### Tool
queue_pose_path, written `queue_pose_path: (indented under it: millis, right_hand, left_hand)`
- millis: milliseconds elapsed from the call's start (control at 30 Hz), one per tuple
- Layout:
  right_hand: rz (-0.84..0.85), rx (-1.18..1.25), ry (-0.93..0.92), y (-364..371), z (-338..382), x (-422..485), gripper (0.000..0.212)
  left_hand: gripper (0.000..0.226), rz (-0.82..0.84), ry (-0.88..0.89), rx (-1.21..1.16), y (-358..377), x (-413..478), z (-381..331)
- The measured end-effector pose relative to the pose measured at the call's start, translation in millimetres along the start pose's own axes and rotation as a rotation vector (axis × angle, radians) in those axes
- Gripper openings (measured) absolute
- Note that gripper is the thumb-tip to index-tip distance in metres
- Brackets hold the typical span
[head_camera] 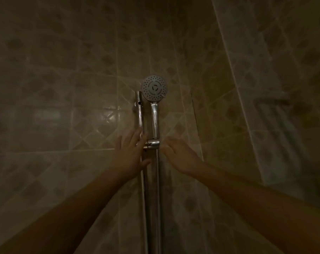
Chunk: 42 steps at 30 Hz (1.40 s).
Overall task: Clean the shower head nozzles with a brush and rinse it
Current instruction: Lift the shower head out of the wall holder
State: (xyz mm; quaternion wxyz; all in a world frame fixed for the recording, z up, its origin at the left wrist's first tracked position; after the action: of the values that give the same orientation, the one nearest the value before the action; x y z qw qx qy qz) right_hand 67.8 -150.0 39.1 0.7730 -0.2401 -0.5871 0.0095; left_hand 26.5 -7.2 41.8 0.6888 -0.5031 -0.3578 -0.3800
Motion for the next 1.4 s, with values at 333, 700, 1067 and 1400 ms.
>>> queue_pose_path:
  millis: [333,700,1067,1400]
  right_hand:
    - [-0.049,0.178,0.199,56.3,-44.6,72.6,0.04]
    - [-0.223,0.272,0.306,49.5,-51.3,103.4,0.028]
    - [-0.249,0.477,0.478,-14.9,-52.1,90.1,0.027]
    - [0.049,0.182,0.442,-83.8,-22.9,2.3,0.035]
  left_hand:
    - [0.061,-0.225,0.135,-0.039,44.8,34.3,15.6]
    - [0.05,-0.425,0.157,-0.052,52.6,47.8,21.1]
    - [0.034,-0.29,0.05,-0.014,39.9,39.5,4.6]
    - [0.051,-0.024,-0.31,-0.814,34.8,-21.4,-74.0]
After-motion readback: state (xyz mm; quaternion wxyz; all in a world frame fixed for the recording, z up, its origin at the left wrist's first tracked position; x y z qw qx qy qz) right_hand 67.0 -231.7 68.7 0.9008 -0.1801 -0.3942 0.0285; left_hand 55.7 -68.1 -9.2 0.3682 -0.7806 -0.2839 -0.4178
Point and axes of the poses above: each hand's wrist, its own x-axis towards the middle knuckle, its own y-axis out of the palm, z = x × y, the point moved 5 cm from there along x, towards the middle knuckle, and after that the axes turned 5 degrees about -z, right-handed, at the moved point
